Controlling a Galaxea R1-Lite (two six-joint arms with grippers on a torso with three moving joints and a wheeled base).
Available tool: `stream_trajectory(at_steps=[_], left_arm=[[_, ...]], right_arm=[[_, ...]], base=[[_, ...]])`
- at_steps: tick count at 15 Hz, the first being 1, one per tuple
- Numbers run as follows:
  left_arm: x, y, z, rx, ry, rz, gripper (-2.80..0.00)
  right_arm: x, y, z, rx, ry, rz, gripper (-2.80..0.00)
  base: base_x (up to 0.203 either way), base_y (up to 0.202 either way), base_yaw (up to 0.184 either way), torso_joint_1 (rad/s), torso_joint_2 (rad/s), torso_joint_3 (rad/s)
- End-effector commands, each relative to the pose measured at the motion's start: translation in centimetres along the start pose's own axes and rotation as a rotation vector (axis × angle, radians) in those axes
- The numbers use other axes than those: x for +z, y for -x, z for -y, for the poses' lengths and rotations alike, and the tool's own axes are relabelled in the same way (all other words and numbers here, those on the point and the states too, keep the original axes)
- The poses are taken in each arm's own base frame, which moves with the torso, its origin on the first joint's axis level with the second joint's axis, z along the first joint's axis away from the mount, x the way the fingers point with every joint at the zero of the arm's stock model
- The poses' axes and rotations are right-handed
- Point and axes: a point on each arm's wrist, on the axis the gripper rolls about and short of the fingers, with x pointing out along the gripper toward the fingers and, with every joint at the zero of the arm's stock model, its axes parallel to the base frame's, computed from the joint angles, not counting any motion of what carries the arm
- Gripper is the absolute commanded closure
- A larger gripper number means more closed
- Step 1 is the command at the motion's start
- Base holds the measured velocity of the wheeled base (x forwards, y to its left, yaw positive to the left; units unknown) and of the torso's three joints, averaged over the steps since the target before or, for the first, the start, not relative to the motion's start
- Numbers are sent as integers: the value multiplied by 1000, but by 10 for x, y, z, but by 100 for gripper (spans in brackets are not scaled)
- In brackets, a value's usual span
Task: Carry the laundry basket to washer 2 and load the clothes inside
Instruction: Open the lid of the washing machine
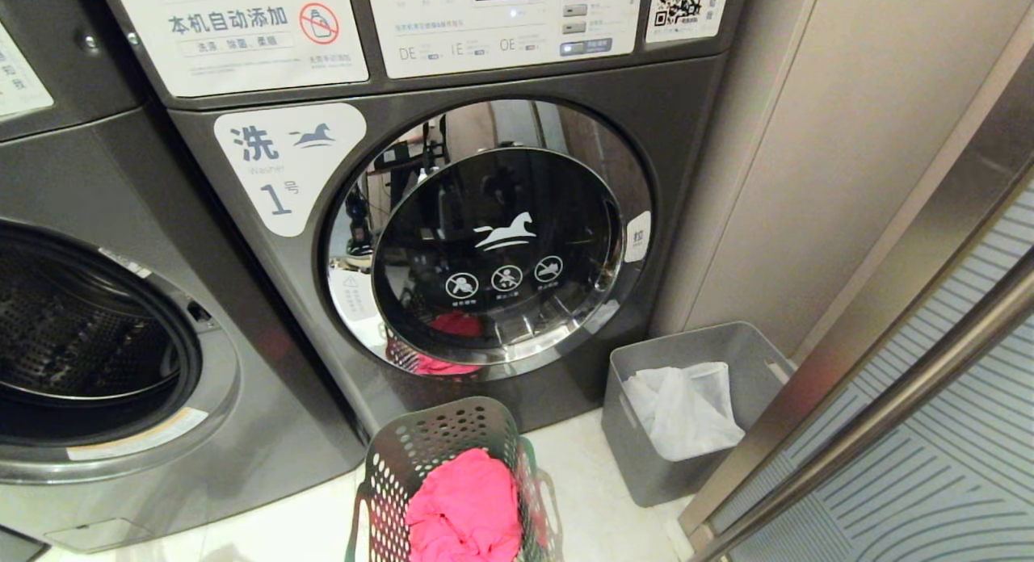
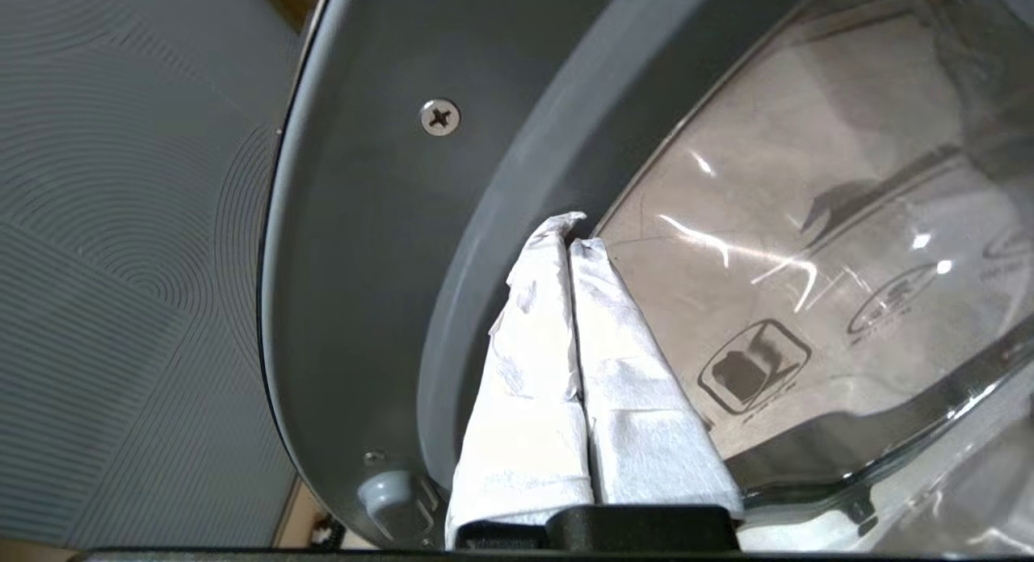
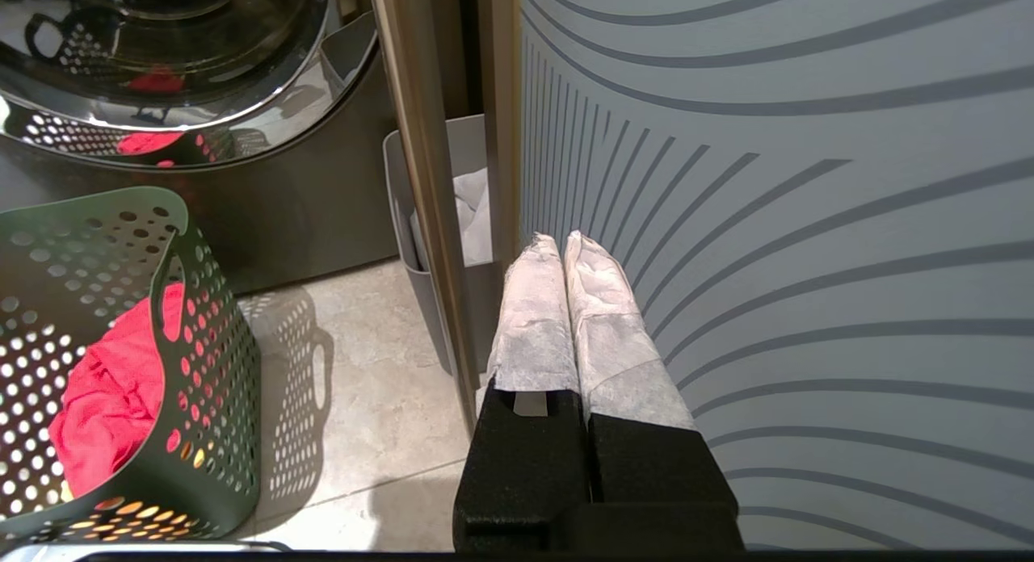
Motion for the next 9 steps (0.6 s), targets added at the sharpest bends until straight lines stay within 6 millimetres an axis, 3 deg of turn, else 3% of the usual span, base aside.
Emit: stream_trajectory(at_steps=[1, 4, 6, 9], left_arm=[[0, -45, 0, 81, 0, -33, 0], [4, -95, -14, 138, 3, 0, 0], [6, -116, -25, 141, 7, 50, 0], [14, -100, -38, 50, 16, 97, 0]], right_arm=[[0, 0, 0, -1, 0, 0, 0], [0, 0, 0, 0, 0, 0, 0], [0, 0, 0, 0, 0, 0, 0], [0, 0, 0, 0, 0, 0, 0]], base=[[0, 0, 0, 0, 0, 0], [0, 0, 0, 0, 0, 0], [0, 0, 0, 0, 0, 0], [0, 0, 0, 0, 0, 0]])
